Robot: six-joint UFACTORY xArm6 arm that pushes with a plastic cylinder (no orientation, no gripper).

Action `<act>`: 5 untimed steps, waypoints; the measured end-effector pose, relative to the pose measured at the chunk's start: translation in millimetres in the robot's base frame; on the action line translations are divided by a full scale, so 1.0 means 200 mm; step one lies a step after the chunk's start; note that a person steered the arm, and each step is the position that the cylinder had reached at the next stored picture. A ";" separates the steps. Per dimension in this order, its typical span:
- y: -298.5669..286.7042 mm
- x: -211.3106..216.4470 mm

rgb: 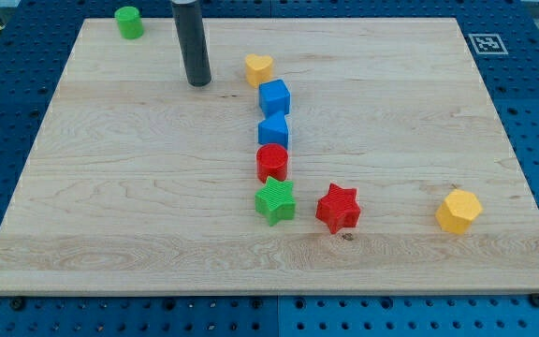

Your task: Point your arm to the bottom of the green star

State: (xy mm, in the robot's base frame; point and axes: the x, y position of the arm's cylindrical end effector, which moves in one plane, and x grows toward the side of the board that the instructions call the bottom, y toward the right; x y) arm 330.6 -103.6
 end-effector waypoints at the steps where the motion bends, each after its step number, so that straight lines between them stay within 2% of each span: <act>1: -0.03 0.12; 3: -0.28 0.79; 4: -0.14 1.17; 5: 0.34 1.36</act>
State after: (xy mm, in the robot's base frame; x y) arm 602.5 -35.4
